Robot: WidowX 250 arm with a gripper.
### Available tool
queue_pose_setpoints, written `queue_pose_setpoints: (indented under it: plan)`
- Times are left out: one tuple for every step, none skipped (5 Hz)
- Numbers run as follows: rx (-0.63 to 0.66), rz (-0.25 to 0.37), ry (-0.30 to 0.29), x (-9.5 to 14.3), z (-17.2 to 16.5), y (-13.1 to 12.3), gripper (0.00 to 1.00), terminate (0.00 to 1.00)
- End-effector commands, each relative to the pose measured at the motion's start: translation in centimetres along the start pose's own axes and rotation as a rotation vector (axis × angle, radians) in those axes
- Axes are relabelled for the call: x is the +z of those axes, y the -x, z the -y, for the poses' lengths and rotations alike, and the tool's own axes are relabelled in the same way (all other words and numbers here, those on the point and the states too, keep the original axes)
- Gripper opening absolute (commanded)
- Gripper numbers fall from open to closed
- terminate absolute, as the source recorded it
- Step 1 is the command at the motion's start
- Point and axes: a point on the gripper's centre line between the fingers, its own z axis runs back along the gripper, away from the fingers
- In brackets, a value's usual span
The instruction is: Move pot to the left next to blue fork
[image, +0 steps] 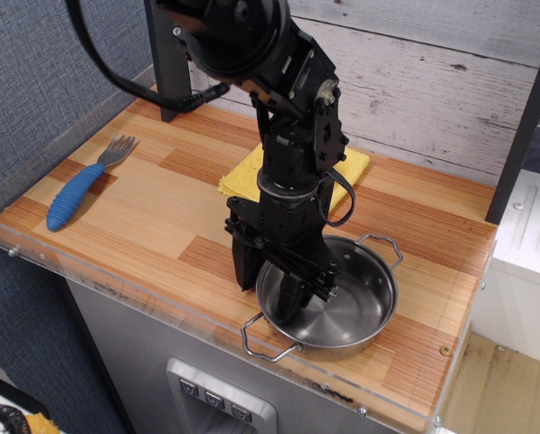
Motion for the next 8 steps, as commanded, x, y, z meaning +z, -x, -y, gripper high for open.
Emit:
queue_pose_setpoints:
  plan:
    - [-0.037,0.033,-0.022,1.3,0.5,-0.9,0.0,0.0]
    - [-0.084,0.081,-0.024,2.8,1.6,-1.7,0.0,0.0]
    - [-0.149,0.186,-0.028,5.8,3.1,-3.4,0.0,0.0]
    - [-0.169,0.279,-0.039,10.0,3.3,-4.4,0.0,0.0]
    - [-0.119,0.329,-0.055,12.7,0.6,-2.9,0.0,0.0]
    - [0.02,0.309,-0.044,12.9,-3.6,0.8,0.0,0.0]
    - [0.119,0.24,-0.042,11.8,-6.4,3.7,0.0,0.0]
    - [0.185,0.198,-0.012,10.0,-9.0,5.8,0.0,0.0]
